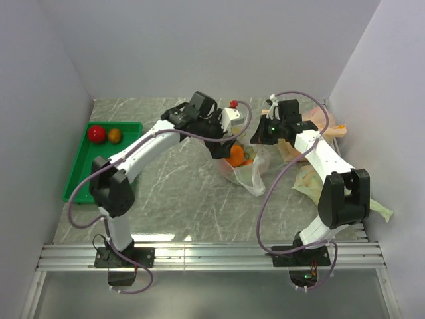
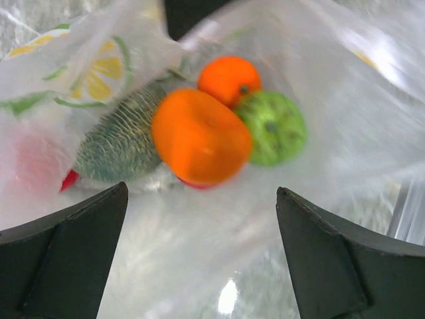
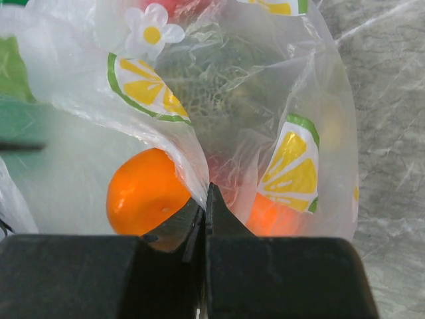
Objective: Place the fake fruits into the plastic bag and tie a complex knot
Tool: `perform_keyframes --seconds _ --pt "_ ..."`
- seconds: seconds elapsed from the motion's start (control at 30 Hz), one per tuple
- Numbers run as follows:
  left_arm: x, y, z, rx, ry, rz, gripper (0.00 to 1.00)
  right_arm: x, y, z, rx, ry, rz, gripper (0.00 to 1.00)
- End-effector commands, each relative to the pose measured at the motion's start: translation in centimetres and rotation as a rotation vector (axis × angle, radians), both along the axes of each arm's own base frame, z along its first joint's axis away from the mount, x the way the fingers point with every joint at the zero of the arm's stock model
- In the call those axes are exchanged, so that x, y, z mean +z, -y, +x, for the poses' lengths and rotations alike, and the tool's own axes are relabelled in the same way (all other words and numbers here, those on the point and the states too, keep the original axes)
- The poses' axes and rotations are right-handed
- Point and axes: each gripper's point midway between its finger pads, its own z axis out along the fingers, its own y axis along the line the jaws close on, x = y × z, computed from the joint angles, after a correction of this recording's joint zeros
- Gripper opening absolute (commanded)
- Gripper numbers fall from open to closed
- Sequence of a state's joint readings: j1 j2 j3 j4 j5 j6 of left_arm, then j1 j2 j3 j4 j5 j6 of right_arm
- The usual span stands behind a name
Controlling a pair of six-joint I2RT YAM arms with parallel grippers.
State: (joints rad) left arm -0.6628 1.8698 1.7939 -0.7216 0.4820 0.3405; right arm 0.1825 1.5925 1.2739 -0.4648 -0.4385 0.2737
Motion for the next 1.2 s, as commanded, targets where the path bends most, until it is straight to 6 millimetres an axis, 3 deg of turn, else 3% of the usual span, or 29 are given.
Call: perform_keyframes --seconds 0.0,0.13,0.23,0.37,0.4,0.43,0.5,0.53,0.7,0.73,1.0,1.17 --pt "3.8 -0.7 -3.1 -0.147 0.135 -0.052 0.99 2.1 -0.2 1.4 -0.001 0.060 0.024 0.00" --pt "4.8 -2.0 -7.2 -0.335 0.272 -0.136 0.99 1.9 -0.2 1.2 0.007 0.063 0.020 0.00" --pt "5.0 -1.8 -10.0 -0.537 0.373 -0.212 0.99 1.5 -0.5 1.0 0.017 0.051 0.032 0.00" --pt "5.3 -1.0 -11.5 -0.650 0.481 -0.252 0.99 1.6 -0.9 0.8 0.032 0.040 0.057 0.00" --pt "5.9 -0.4 -11.2 -0.688 0.602 -0.252 0.99 1.7 -1.0 0.8 0.037 0.041 0.061 0.00" --pt "5.3 -0.2 -12.3 -0.721 0.668 -0.236 0.99 1.7 -1.1 0.8 0.041 0.039 0.064 0.00" --pt "4.9 0.6 -12.6 -0.769 0.848 -0.251 0.99 1.6 -1.3 0.7 0.050 0.033 0.075 0.00" --pt "5.5 1.0 -13.5 -0.789 0.913 -0.266 0.99 1.5 -1.4 0.7 0.050 0.028 0.077 0.00" --pt "5.0 3.0 -14.2 -0.834 1.082 -0.293 0.99 1.0 -1.8 0.4 0.063 0.012 0.085 0.00" --pt "6.1 3.8 -14.3 -0.822 1.146 -0.327 0.99 1.0 -1.9 0.4 0.069 0.014 0.084 0.00" --pt "5.5 5.7 -14.3 -0.850 1.247 -0.340 0.99 0.6 -2.6 0.2 0.092 0.006 0.085 0.00" --pt "3.7 6.3 -14.4 -0.932 1.235 -0.317 0.99 0.4 -3.0 0.1 0.106 0.007 0.082 0.00"
